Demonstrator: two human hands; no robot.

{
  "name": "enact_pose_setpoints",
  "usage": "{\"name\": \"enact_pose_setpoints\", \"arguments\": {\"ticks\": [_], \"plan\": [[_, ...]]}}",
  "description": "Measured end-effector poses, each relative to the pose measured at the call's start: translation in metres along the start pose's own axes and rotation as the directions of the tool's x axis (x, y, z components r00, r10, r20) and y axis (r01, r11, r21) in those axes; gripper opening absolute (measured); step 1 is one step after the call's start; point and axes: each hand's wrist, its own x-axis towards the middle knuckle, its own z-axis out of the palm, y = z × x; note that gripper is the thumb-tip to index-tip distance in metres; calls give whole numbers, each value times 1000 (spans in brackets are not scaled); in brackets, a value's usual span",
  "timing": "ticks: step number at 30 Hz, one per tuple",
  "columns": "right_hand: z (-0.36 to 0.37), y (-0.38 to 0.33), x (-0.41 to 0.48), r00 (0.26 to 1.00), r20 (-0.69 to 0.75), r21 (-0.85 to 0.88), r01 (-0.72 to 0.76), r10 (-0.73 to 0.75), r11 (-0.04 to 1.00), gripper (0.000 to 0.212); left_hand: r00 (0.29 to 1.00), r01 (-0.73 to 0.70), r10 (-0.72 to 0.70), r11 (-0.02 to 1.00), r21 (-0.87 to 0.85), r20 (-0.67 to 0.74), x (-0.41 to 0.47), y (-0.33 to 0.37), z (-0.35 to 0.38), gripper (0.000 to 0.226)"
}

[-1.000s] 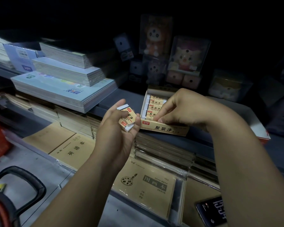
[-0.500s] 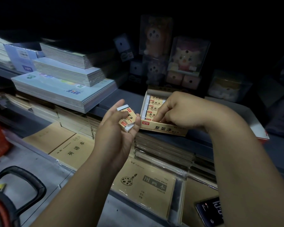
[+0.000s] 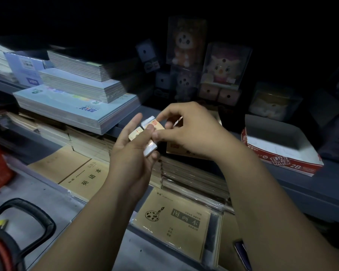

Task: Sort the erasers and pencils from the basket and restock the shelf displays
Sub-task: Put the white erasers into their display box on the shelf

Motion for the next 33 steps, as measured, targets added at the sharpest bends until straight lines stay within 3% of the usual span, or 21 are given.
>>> {"name": "enact_pose_setpoints", "arguments": {"ticks": [14,20,24,33], "plan": [[-2,-14,-2,999,15,-169,41,-39,985,22,999,-18,17,999,47,38,-6,7,-1,34],[-14,-7,-4,991,132,-38,41,-35,998,30,998,-13,9,998,61,69,-7,8,3,36],[-18,-5,-7,982,178,-43,72,-63,996,33,996,9,-13,999,45,86,-8,10,3,33],[-8,-11,-6,995,64,-120,78,-71,990,30,998,12,-16,998,65,60,-2,13,0,25]]}}
